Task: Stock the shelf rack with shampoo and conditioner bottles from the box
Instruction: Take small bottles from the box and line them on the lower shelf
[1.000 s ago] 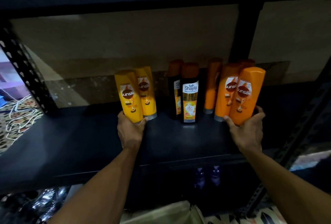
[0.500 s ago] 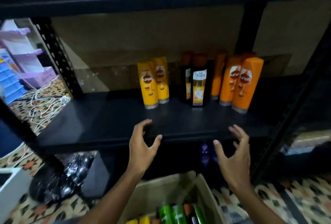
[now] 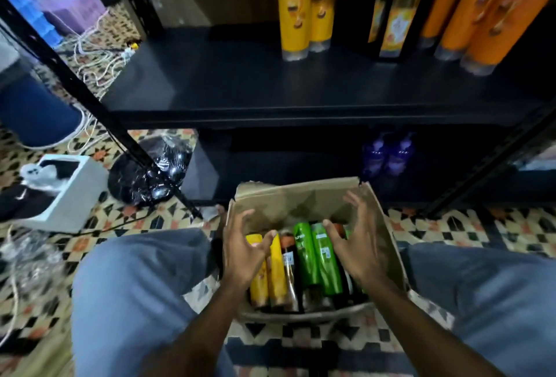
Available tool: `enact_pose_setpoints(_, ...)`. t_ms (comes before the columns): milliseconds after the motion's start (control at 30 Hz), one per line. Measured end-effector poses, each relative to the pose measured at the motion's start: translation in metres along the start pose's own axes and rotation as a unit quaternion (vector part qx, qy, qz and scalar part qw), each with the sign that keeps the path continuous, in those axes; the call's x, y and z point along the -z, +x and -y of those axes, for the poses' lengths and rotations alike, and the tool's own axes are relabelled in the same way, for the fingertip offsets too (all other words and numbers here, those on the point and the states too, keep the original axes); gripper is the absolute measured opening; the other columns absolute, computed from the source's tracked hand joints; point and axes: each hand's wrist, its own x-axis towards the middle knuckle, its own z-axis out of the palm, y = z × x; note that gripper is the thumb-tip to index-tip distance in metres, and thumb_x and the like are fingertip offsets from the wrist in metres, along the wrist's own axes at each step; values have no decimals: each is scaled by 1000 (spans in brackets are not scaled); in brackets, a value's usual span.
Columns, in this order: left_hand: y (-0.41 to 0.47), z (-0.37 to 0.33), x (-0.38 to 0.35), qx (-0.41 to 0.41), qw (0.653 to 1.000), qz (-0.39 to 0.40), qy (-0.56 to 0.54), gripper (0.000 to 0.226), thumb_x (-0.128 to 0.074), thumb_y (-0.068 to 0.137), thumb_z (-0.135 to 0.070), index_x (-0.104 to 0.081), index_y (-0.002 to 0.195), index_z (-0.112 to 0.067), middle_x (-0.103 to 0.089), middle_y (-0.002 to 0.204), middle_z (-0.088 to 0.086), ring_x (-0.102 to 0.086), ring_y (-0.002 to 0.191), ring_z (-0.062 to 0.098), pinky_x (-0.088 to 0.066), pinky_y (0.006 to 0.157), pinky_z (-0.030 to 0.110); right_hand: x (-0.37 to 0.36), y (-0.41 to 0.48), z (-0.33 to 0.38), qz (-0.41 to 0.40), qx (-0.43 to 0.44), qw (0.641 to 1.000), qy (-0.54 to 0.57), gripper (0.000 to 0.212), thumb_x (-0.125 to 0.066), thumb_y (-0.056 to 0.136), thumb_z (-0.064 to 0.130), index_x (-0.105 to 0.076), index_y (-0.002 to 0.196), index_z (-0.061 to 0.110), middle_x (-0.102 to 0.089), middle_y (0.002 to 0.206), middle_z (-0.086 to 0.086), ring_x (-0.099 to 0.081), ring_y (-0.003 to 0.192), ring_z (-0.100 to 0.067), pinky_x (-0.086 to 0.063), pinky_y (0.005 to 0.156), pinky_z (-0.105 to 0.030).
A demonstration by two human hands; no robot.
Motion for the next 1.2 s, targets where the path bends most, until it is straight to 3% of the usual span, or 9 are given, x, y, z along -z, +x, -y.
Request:
enact_pose_setpoints(67, -4, 19, -6, 59, 998, 10, 1, 61, -90, 71, -38, -62, 123, -21, -62, 128, 1, -57, 123, 22, -41, 100, 17, -11, -2, -15, 27, -29, 999, -2, 72, -76, 88, 23, -38, 148, 23, -48, 144, 5, -39, 115, 14, -27, 95, 1)
enact_pose_setpoints(233, -11, 62, -32, 177, 980, 80, 42, 74, -94, 67, -34, -57, 129, -18, -62, 125, 3, -59, 117, 24, -48, 101, 40, -44, -4, -56, 91, -112, 987, -76, 82, -79, 83, 35, -34, 151, 21, -46, 148, -2, -41, 136, -23, -36, 112, -42)
enact_pose_setpoints(367, -15, 89, -59, 283, 946, 156, 22, 87, -94, 69, -30, -46, 141, -20, -57, 129, -1, -56, 120, 24, -48, 101, 42, -87, -15, -89, 185, -185, 960, -100, 96, -69, 78, 61, -33, 152, 12, -45, 151, -9, -41, 139, -28, -33, 114, -38)
enact_pose_setpoints(500, -12, 114, -81, 378, 914, 142, -34, 85, -91, 74, -18, -42, 144, -11, -63, 129, 10, -62, 115, 28, -50, 102, 44, -128, -19, -100, 242, -205, 946, -66, 78, -79, 84, 37, -38, 146, 14, -45, 138, 4, -45, 133, -20, -39, 104, -33)
enact_pose_setpoints(700, 5, 198, -116, 459, 883, 98, -24, 70, -66, 74, -54, -44, 137, -31, -58, 135, 7, -59, 116, 35, -49, 101, 55, -176, -23, -116, 316, -268, 908, -61, 70, -86, 76, 34, -52, 134, 16, -60, 132, 0, -60, 119, -22, -49, 99, -36)
enact_pose_setpoints(833, 15, 251, -137, 486, 870, 84, -7, 83, -55, 72, -64, -54, 140, -15, -62, 134, 13, -61, 117, 37, -50, 103, 52, -194, -21, -113, 376, -249, 884, -126, 86, -80, 68, 61, -42, 138, 29, -61, 129, -2, -62, 114, -27, -50, 92, -34)
enact_pose_setpoints(933, 24, 212, -128, 497, 860, 116, -14, 96, -50, 67, -79, -57, 135, -13, -64, 131, 13, -63, 114, 37, -51, 101, 53, -206, -23, -110, 376, -250, 872, -188, 89, -81, 68, 58, -37, 139, 25, -53, 133, -9, -60, 117, -33, -49, 92, -37)
enact_pose_setpoints(1033, 30, 166, -120, 488, 854, 172, -58, 58, -54, 101, -48, -52, 141, -6, -58, 135, 14, -56, 126, 35, -45, 106, 42, -212, -25, -108, 353, -267, 872, -210, 81, -83, 72, 46, -39, 135, 22, -47, 136, -8, -58, 120, -33, -48, 94, -37)
enact_pose_setpoints(1200, 0, 242, -156, 470, 869, 153, -14, 106, -57, 64, -93, -53, 142, -21, -61, 138, 11, -60, 124, 33, -49, 105, 54, -205, -32, -113, 343, -297, 867, -207, 89, -86, 64, 50, -39, 135, 24, -55, 130, -3, -62, 116, -30, -48, 91, -35)
